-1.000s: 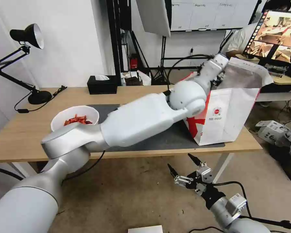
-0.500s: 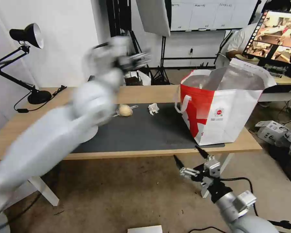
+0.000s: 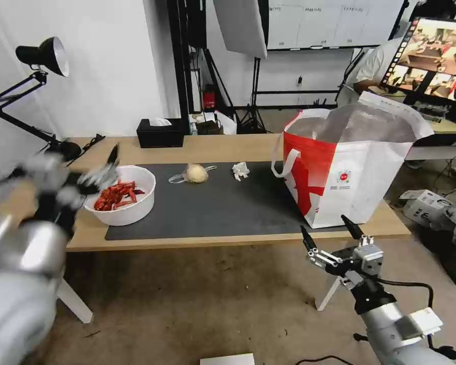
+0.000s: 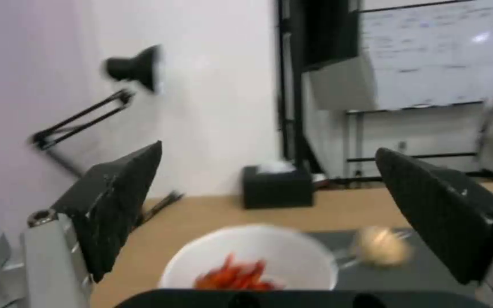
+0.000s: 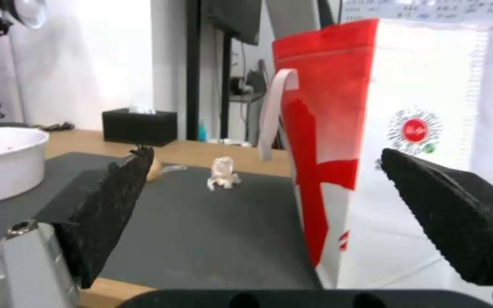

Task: Pick up the trash from the table and place it into the takeout bag.

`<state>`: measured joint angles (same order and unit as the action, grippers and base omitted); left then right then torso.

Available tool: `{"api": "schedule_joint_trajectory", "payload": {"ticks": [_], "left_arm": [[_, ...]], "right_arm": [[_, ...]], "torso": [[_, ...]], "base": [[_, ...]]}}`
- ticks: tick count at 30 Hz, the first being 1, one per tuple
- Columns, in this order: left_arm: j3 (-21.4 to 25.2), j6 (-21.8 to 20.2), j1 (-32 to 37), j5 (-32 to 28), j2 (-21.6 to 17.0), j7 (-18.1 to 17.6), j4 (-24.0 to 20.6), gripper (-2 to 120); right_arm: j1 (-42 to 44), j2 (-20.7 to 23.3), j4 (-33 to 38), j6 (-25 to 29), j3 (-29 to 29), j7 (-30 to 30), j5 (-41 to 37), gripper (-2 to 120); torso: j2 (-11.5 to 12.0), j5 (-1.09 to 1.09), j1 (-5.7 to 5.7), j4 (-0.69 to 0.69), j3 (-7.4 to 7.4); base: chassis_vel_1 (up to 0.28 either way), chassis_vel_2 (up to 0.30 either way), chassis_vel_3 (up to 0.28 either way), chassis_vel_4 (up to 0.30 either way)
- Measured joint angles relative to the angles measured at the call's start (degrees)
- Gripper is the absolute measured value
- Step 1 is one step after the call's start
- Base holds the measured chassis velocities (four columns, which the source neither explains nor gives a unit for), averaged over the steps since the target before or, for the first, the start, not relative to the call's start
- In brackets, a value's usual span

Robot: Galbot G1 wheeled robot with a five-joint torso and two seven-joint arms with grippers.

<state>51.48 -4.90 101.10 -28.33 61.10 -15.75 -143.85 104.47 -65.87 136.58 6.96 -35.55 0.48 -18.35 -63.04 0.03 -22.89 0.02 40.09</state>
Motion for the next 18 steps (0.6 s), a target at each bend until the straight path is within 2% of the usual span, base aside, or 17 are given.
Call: {"api": "schedule_joint_trajectory", "payload": {"ticks": [1, 2, 4, 5, 6, 9, 10, 12, 15, 18], "left_arm": [[-0.2, 3.9, 4.0, 5.7, 5.9, 2.8, 0.0, 100], [-0.2, 3.9, 4.0, 5.7, 5.9, 2.8, 0.0, 100], [-2.2, 8.1, 8.4, 10.3, 13.3, 6.4, 0.0, 100], [-4.7, 9.9, 10.6, 12.1, 17.0, 8.0, 0.1, 100], [-4.7, 9.9, 10.6, 12.1, 17.0, 8.0, 0.1, 100], [-11.0, 14.3, 14.3, 17.5, 22.3, 10.0, 0.2, 100], [-11.0, 14.3, 14.3, 17.5, 22.3, 10.0, 0.2, 100], [-14.1, 17.6, 17.2, 20.0, 25.4, 11.1, 0.3, 100], [-16.8, 19.0, 18.8, 21.0, 26.2, 11.0, 0.4, 100], [-19.1, 19.8, 20.2, 22.0, 25.2, 9.6, 0.4, 100]], "right_arm": [[0.7, -0.5, 0.5, 0.2, -0.4, 0.2, 0.6, 100], [0.7, -0.5, 0.5, 0.2, -0.4, 0.2, 0.6, 100], [2.0, -1.6, 1.2, 0.4, -1.4, 0.4, 1.9, 100], [3.2, -2.7, 1.7, 0.8, -2.2, 0.4, 3.0, 100], [3.2, -2.7, 1.7, 0.8, -2.2, 0.4, 3.0, 100], [5.8, -5.3, 2.4, 1.6, -2.9, 0.4, 5.4, 100], [5.8, -5.3, 2.4, 1.6, -2.9, 0.4, 5.4, 100], [7.5, -6.8, 2.9, 2.1, -2.9, 0.1, 6.7, 100], [8.4, -7.6, 3.3, 2.3, -2.9, -0.2, 7.2, 100], [8.8, -8.1, 3.4, 2.3, -2.7, -0.5, 7.3, 100]], "torso": [[0.0, -0.04, 0.0, 0.0, 0.0], [0.0, -0.04, 0.0, 0.0, 0.0], [0.0, -0.05, 0.0, -0.01, 0.01], [0.0, -0.05, -0.01, -0.01, 0.01], [0.0, -0.05, -0.01, -0.01, 0.01], [0.0, -0.05, -0.01, -0.04, 0.01], [0.0, -0.05, -0.01, -0.04, 0.01], [0.0, -0.04, -0.02, -0.03, 0.02], [0.0, -0.04, -0.01, -0.03, 0.01], [0.0, -0.04, -0.02, -0.03, 0.01]], "base": [[0.0, 0.0, 0.0, 0.0], [0.0, 0.0, 0.0, 0.0], [0.0, 0.0, 0.0, 0.0], [0.0, 0.0, 0.0, 0.0], [0.0, 0.0, 0.0, 0.0], [0.0, 0.0, 0.0, 0.0], [0.0, 0.0, 0.0, 0.0], [0.0, 0.0, 0.0, 0.0], [0.0, 0.0, 0.0, 0.0], [0.0, 0.0, 0.0, 0.0]]}}
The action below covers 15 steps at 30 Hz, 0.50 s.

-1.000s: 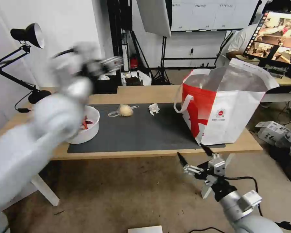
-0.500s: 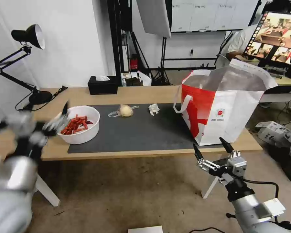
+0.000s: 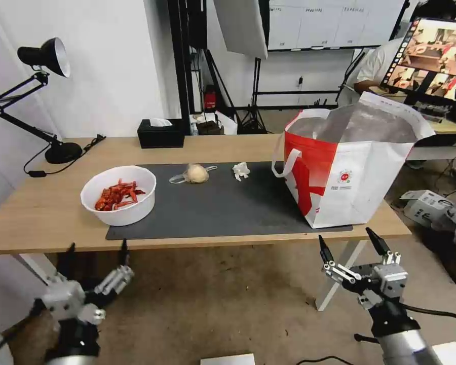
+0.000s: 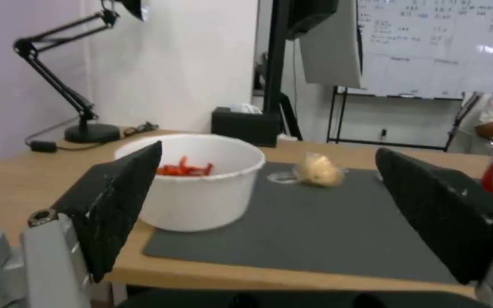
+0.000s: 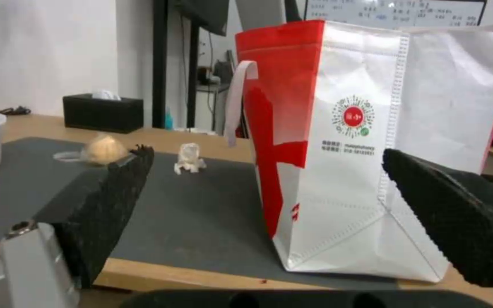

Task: Pick up the trash from the table and place it into the takeout bag.

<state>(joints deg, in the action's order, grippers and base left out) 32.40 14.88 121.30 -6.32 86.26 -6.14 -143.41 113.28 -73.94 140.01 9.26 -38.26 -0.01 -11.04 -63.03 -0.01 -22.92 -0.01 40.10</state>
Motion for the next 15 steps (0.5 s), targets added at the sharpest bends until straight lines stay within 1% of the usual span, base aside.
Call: {"api": "schedule_joint_trajectory", "payload": {"ticks": [2, 3, 4, 6, 8, 15], "left_arm": [[-2.7, 0.3, 1.0, 1.0, -2.1, -2.9, 0.0, 100], [-4.2, 0.3, 1.3, 1.6, -2.3, -3.9, 0.1, 100], [-4.2, 0.3, 1.3, 1.6, -2.3, -3.9, 0.1, 100], [-6.0, 0.3, 1.5, 2.0, -2.1, -5.0, 0.1, 100], [-6.8, 0.1, 1.5, 2.4, -2.1, -5.4, 0.1, 100], [-7.6, -0.2, 1.5, 3.3, -2.4, -5.5, 0.1, 100]], "right_arm": [[0.2, -0.1, 0.1, 0.0, 0.4, -0.1, 0.1, 100], [0.3, -0.2, 0.2, 0.0, 0.6, -0.1, 0.2, 100], [0.3, -0.2, 0.2, 0.0, 0.6, -0.1, 0.2, 100], [0.5, -0.2, 0.4, 0.0, 0.8, -0.1, 0.3, 100], [0.5, -0.5, 0.5, 0.0, 1.1, -0.1, 0.3, 100], [0.1, -0.6, 0.6, -0.2, 2.5, 0.2, 1.1, 100]], "torso": [[0.0, 0.01, 0.0, -0.01, 0.0], [0.0, 0.01, 0.0, -0.01, 0.0], [0.0, 0.01, 0.0, -0.01, 0.0], [0.0, 0.01, 0.0, 0.0, 0.0], [0.0, 0.01, 0.0, 0.0, 0.0], [0.0, 0.01, 0.0, 0.0, 0.01]], "base": [[0.0, 0.0, 0.0, 0.0], [0.0, 0.0, 0.0, 0.0], [0.0, 0.0, 0.0, 0.0], [0.0, 0.0, 0.0, 0.0], [0.0, 0.0, 0.0, 0.0], [0.0, 0.0, 0.0, 0.0]]}}
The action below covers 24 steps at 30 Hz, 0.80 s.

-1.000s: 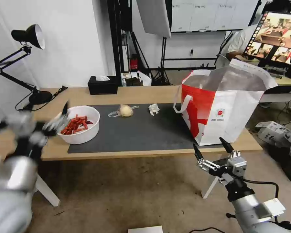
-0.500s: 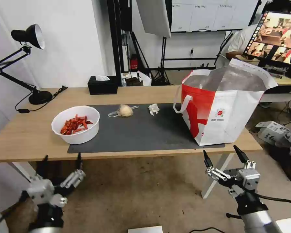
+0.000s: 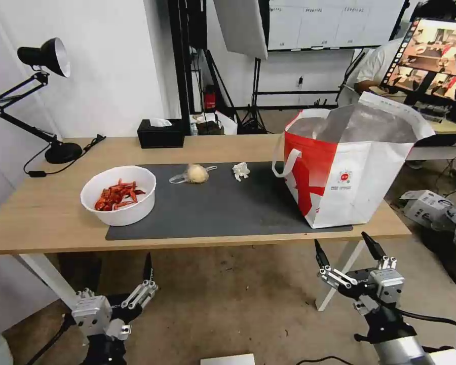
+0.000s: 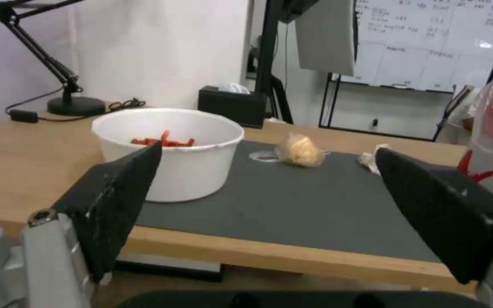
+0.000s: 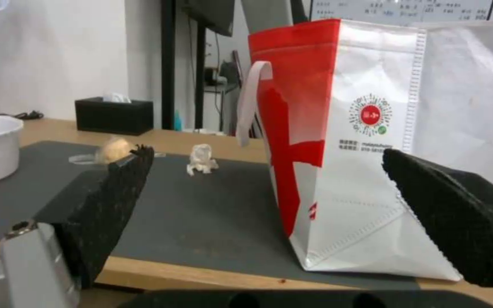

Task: Pick up the trash from the table and place it into the takeout bag.

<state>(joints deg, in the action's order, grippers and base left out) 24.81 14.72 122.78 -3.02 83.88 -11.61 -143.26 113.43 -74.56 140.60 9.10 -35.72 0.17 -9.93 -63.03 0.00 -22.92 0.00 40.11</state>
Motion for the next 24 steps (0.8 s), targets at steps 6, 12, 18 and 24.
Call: {"api": "schedule_joint_trajectory", "payload": {"ticks": [6, 12, 18, 24], "left_arm": [[-0.6, -0.1, -0.1, 0.5, 0.2, -0.2, 0.0, 100], [-0.4, -0.1, -0.4, 0.5, 0.0, -0.4, 0.0, 100], [-0.2, -0.1, -0.4, 1.1, -0.3, -0.6, 0.0, 100], [-0.1, -0.6, -0.5, 2.7, -0.4, -0.8, 0.0, 100]], "right_arm": [[-0.3, 0.0, 0.0, -0.2, 1.1, 0.7, 0.5, 100], [-4.2, 2.4, -0.6, -4.4, 2.7, 3.1, -1.8, 100], [-15.2, 9.2, -4.5, -11.9, 5.4, 6.8, -11.1, 100], [-32.7, 17.4, -14.1, -16.3, 15.2, 8.8, -20.1, 100]], "torso": [[0.0, 0.0, 0.0, 0.0, 0.0], [0.0, 0.01, 0.01, -0.01, 0.0], [0.0, -0.01, 0.0, 0.0, 0.01], [0.0, 0.0, -0.01, 0.01, 0.01]], "base": [[0.0, 0.0, 0.0, 0.0], [0.0, 0.0, 0.0, 0.0], [0.0, 0.0, 0.0, 0.0], [0.0, 0.0, 0.0, 0.0]]}}
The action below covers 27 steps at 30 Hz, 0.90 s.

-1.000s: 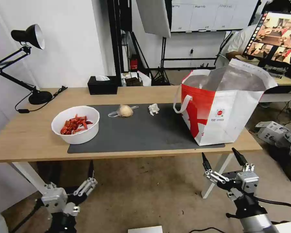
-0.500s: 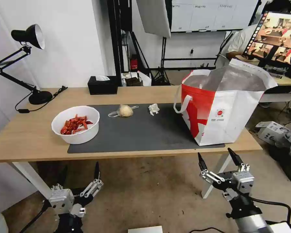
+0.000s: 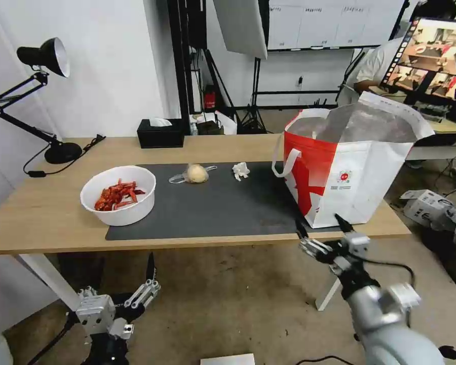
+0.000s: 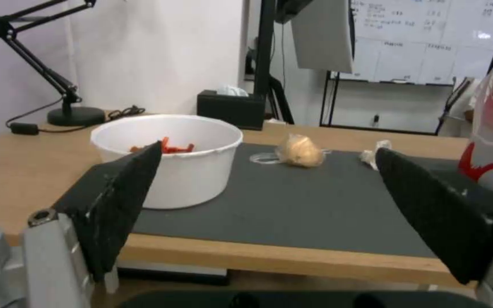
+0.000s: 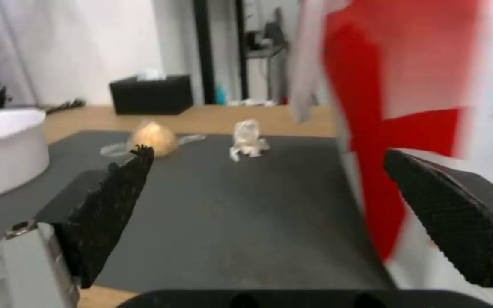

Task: Pick up the trash from the table and place it into the takeout bag.

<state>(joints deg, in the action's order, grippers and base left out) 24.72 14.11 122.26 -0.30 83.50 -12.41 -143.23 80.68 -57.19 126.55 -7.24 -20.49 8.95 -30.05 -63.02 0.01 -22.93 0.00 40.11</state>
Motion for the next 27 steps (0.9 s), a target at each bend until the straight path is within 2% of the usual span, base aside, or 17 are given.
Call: {"api": "schedule_joint_trajectory", "payload": {"ticks": [1, 4, 5, 7, 9, 10, 13, 14, 17, 18, 21, 22, 27], "left_arm": [[0.0, 0.0, 0.0, 0.0, 0.0, 0.0, 0.0, 100], [0.0, -0.3, 0.0, 0.6, 0.4, -0.7, 0.0, 100], [0.0, -0.3, 0.0, 0.6, 0.4, -0.7, 0.0, 100], [0.4, -0.6, 0.0, 0.7, 0.5, -0.9, 0.0, 100], [0.6, -1.1, -0.4, 0.8, 0.6, -1.0, 0.0, 100], [0.6, -1.1, -0.4, 0.8, 0.6, -1.0, 0.0, 100], [0.7, -2.0, -1.6, 0.8, 0.9, -1.0, 0.0, 100], [0.7, -2.0, -1.6, 0.8, 0.9, -1.0, 0.0, 100], [0.5, -3.5, -4.0, 0.8, 1.1, -1.2, 0.0, 100], [0.5, -3.5, -4.0, 0.8, 1.1, -1.2, 0.0, 100], [0.4, -4.9, -5.9, 0.6, 1.1, -1.4, 0.0, 100], [0.4, -4.9, -5.9, 0.6, 1.1, -1.4, 0.0, 100], [-0.3, -5.2, -6.8, 0.4, 1.9, -1.5, 0.0, 100]], "right_arm": [[0.0, 0.0, 0.0, 0.0, 0.0, 0.0, 0.0, 100], [-14.0, 2.6, -9.4, -1.3, 8.7, 0.4, -3.5, 100], [-14.0, 2.6, -9.4, -1.3, 8.7, 0.4, -3.5, 100], [-22.5, 2.6, -14.0, -2.9, 14.0, 2.2, -6.1, 100], [-30.3, 1.4, -17.8, -4.8, 19.6, 5.0, -9.2, 100], [-30.3, 1.4, -17.8, -4.8, 19.6, 5.0, -9.2, 100], [-39.7, -1.4, -24.8, -6.7, 26.5, 8.3, -11.3, 100], [-39.7, -1.4, -24.8, -6.7, 26.5, 8.3, -11.3, 100], [-47.6, -4.4, -32.4, -8.0, 30.8, 10.8, -11.5, 100], [-47.6, -4.4, -32.4, -8.0, 30.8, 10.8, -11.5, 100], [-53.6, -7.3, -38.7, -9.1, 33.3, 13.7, -12.9, 100], [-53.6, -7.3, -38.7, -9.1, 33.3, 13.7, -12.9, 100], [-59.4, -11.2, -47.3, -10.3, 35.3, 15.6, -16.2, 100]], "torso": [[0.0, 0.0, 0.0, 0.0, 0.0], [0.0, -0.02, 0.0, -0.01, 0.0], [0.0, -0.02, 0.0, -0.01, 0.0], [0.0, 0.0, 0.0, 0.01, 0.01], [0.0, 0.01, -0.01, 0.01, 0.01], [0.0, 0.01, -0.01, 0.01, 0.01], [0.0, 0.01, 0.0, 0.0, 0.01], [0.0, 0.01, 0.0, 0.0, 0.01], [0.0, 0.0, -0.01, 0.0, 0.01], [0.0, 0.0, -0.01, 0.0, 0.01], [0.0, 0.01, -0.01, -0.01, 0.0], [0.0, 0.01, -0.01, -0.01, 0.0], [0.0, 0.0, 0.0, 0.0, 0.0]], "base": [[0.0, 0.0, 0.0, 0.0], [0.0, 0.0, 0.0, 0.0], [0.0, 0.0, 0.0, 0.0], [0.0, 0.0, 0.0, 0.0], [0.0, 0.0, 0.0, 0.0], [0.0, 0.0, 0.0, 0.0], [0.0, 0.0, 0.0, 0.0], [0.0, 0.0, 0.0, 0.0], [0.0, 0.0, 0.0, 0.0], [0.0, 0.0, 0.0, 0.0], [0.0, 0.0, 0.0, 0.0], [0.0, 0.0, 0.0, 0.0], [0.0, 0.0, 0.0, 0.0]]}}
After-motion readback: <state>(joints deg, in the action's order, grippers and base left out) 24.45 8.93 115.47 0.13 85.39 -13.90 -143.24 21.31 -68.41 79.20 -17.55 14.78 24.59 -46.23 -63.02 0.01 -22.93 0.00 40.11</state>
